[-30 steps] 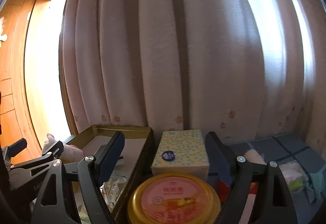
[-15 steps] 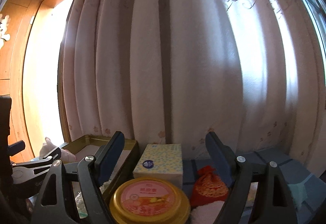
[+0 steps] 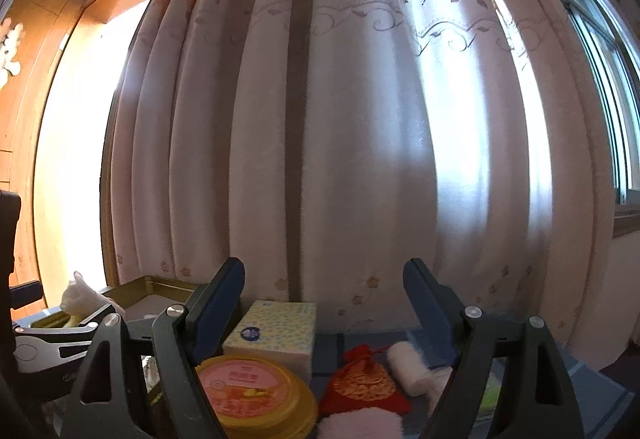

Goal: Organize soft objects
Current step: 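Withdraw both open tools from the tray toward the table items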

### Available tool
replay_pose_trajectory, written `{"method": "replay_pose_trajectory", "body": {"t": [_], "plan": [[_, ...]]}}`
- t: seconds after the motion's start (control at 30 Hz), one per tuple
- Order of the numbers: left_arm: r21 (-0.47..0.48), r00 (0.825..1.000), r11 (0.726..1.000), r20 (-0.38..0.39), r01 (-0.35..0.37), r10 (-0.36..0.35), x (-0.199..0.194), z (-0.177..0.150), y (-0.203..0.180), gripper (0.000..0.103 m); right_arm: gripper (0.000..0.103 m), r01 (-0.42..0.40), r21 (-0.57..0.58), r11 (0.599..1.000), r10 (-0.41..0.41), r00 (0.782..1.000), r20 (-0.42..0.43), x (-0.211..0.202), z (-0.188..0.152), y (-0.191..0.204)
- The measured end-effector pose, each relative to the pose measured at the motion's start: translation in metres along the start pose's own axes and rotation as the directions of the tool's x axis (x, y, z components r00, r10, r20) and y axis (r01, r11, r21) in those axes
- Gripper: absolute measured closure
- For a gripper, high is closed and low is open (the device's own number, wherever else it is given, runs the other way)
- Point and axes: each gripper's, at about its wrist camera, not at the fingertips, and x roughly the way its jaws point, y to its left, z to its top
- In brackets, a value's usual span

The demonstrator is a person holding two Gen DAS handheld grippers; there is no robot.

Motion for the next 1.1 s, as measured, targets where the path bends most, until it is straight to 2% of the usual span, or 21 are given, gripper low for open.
{"method": "replay_pose_trajectory", "body": {"t": [0.27,0.43,0.73,1.1], "plan": [[0.007,0.999,0.999,-0.013,0.036,-0.036,-0.005,-0.003,-0.019,0.005,0.020,0.046,-0.008,0.999,-0.046,0.999,0.014,-0.007,-0.001,-0.029],[0.032,0.999,0.998,0.006,0.050,-0.051,-0.018,-0.005,-0.032,0.005,0.020,0.099,0.012,0.995,-0.099,0.995,0.012,-0.011,-0.002,-0.056],[0.060,0.991,0.990,-0.008,0.131,-0.131,-0.032,-0.008,-0.063,0.005,0.020,0.199,0.023,0.980,-0.199,0.980,-0.011,-0.014,-0.004,-0.108],[0.147,0.966,0.955,-0.043,0.259,-0.255,-0.051,-0.015,-0.108,0.005,0.020,0.319,0.069,0.945,-0.315,0.947,-0.059,-0.023,-0.008,-0.174]]}}
